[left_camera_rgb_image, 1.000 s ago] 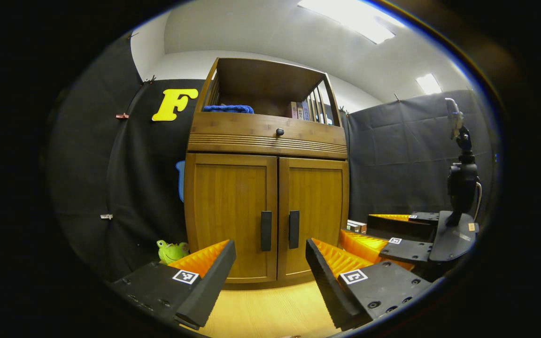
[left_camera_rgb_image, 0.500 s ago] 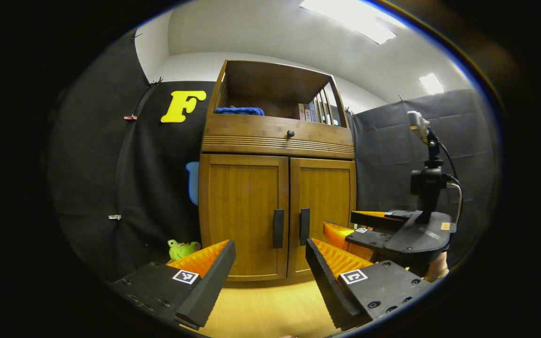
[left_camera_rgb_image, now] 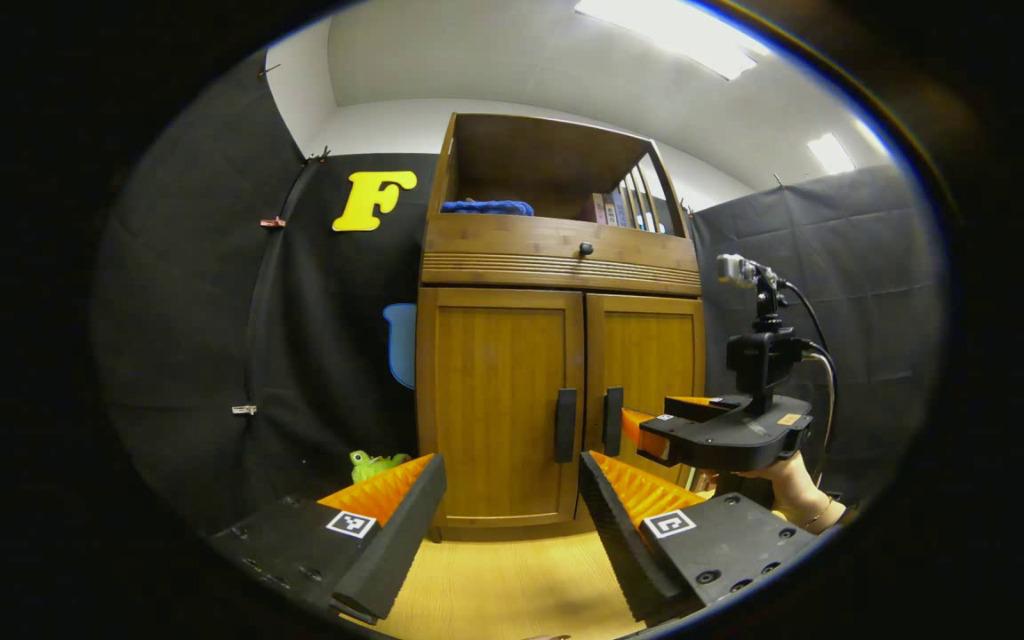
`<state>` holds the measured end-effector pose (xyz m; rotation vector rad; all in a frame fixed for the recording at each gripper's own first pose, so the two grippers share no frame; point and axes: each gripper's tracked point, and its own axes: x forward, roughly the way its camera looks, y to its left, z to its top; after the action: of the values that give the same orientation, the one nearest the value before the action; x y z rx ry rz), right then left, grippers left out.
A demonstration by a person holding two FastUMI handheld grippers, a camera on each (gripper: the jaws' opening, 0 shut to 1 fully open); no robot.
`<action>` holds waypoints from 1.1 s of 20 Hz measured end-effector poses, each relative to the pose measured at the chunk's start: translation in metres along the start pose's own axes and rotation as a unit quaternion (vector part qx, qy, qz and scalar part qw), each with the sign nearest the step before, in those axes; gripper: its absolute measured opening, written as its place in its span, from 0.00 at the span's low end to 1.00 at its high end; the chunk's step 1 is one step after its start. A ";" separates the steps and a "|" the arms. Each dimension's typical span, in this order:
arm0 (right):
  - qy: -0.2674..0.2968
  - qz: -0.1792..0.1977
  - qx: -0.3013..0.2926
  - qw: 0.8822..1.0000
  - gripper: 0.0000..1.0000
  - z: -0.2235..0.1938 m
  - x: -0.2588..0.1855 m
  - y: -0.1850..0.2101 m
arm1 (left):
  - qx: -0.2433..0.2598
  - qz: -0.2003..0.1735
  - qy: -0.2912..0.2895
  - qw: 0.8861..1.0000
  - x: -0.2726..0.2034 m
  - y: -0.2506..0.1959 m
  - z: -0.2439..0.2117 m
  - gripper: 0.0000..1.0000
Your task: Open the right door of the double-door shoe cabinet with the right hand, and open the left door with the left hand.
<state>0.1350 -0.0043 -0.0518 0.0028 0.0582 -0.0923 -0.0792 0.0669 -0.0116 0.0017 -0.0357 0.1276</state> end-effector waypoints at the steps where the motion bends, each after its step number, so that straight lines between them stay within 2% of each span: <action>1: 0.003 -0.001 0.000 1.000 0.88 -0.004 0.009 0.000 | 0.000 0.004 0.000 1.000 0.000 0.003 0.000 0.92; 4: 0.011 -0.006 0.001 1.000 0.90 -0.015 0.034 0.002 | 0.003 0.013 0.002 1.000 0.002 0.011 -0.003 0.94; 7: 0.008 -0.022 -0.008 1.000 0.90 -0.020 0.053 -0.003 | 0.004 0.020 0.008 1.000 0.006 0.021 -0.007 0.92; 8: 0.004 -0.030 -0.010 0.999 0.85 -0.021 0.060 -0.006 | 0.003 0.022 0.009 1.000 0.008 0.025 -0.008 0.94; 9: 0.002 -0.034 -0.013 0.999 0.83 -0.023 0.064 -0.007 | 0.002 0.026 0.010 1.000 0.009 0.028 -0.009 0.94; 15: 0.002 -0.055 -0.017 0.998 0.83 -0.037 0.095 -0.019 | 0.001 0.054 0.020 0.998 0.014 0.049 -0.017 0.94; 16: 0.001 -0.056 -0.015 0.998 0.70 -0.037 0.099 -0.021 | 0.002 0.056 0.023 0.998 0.015 0.051 -0.019 0.93; 18: 0.009 -0.048 -0.006 0.999 0.70 -0.045 0.107 -0.018 | 0.005 0.062 0.026 0.998 0.016 0.057 -0.022 0.93; 19: 0.010 -0.057 -0.004 0.998 0.70 -0.047 0.110 -0.023 | 0.006 0.065 0.027 0.998 0.017 0.060 -0.022 0.93; 21: 0.008 -0.055 0.000 0.998 0.39 -0.048 0.111 -0.022 | 0.003 0.066 0.028 0.997 0.018 0.061 -0.024 0.93; 22: 0.003 -0.056 -0.003 0.998 0.36 -0.047 0.112 -0.023 | 0.002 0.067 0.029 0.997 0.019 0.062 -0.027 0.94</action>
<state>0.2418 -0.0377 -0.1054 -0.0056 0.0637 -0.2034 -0.0677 0.1310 -0.0376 0.0002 0.0221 0.2609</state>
